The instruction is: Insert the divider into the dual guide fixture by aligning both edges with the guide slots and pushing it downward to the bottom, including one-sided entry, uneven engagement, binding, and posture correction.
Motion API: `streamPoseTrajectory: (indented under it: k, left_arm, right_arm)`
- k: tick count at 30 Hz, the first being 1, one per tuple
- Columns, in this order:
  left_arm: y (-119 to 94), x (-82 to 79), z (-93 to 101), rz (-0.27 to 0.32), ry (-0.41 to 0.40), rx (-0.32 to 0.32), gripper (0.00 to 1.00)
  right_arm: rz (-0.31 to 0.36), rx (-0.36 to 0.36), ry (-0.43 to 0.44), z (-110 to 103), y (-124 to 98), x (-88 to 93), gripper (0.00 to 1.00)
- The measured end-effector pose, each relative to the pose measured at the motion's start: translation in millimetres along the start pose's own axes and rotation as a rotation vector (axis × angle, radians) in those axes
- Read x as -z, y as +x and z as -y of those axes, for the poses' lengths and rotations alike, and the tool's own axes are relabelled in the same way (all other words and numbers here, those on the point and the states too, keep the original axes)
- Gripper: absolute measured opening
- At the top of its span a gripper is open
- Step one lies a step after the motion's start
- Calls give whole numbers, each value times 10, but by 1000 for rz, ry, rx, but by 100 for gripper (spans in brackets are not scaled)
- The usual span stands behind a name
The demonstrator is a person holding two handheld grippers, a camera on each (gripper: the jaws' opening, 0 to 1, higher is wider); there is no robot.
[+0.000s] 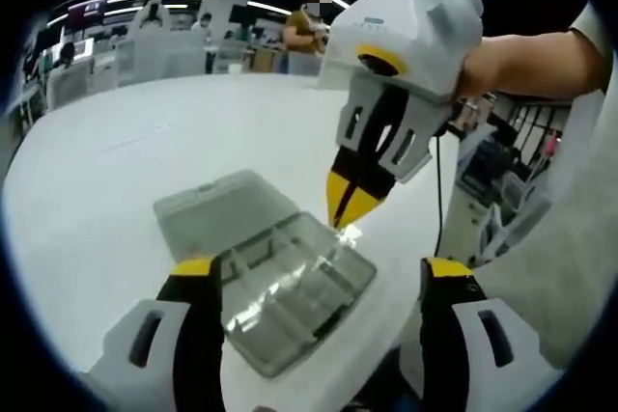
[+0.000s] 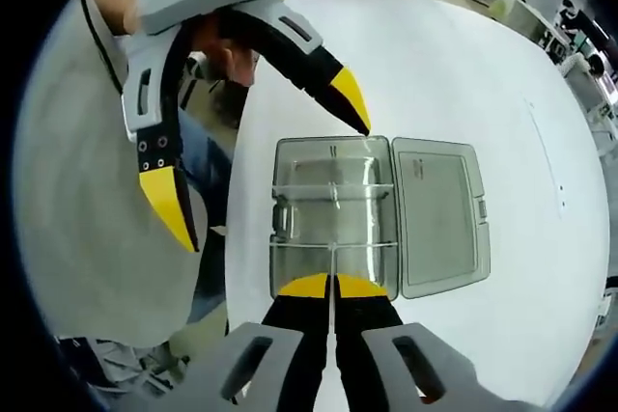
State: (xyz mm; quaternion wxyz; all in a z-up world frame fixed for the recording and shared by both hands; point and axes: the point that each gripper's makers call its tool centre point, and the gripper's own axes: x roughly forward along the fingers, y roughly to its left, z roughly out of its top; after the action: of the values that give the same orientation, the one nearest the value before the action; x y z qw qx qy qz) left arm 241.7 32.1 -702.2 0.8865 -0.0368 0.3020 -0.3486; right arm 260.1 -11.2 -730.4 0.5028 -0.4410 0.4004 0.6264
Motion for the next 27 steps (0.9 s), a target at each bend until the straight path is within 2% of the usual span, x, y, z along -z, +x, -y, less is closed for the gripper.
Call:
streamPoseTrajectory:
  k: [27]
  left_arm:
    - [28, 0, -21, -10, 0, 2, 80]
  right_arm:
    - [4, -5, -9, 6, -1, 3, 0]
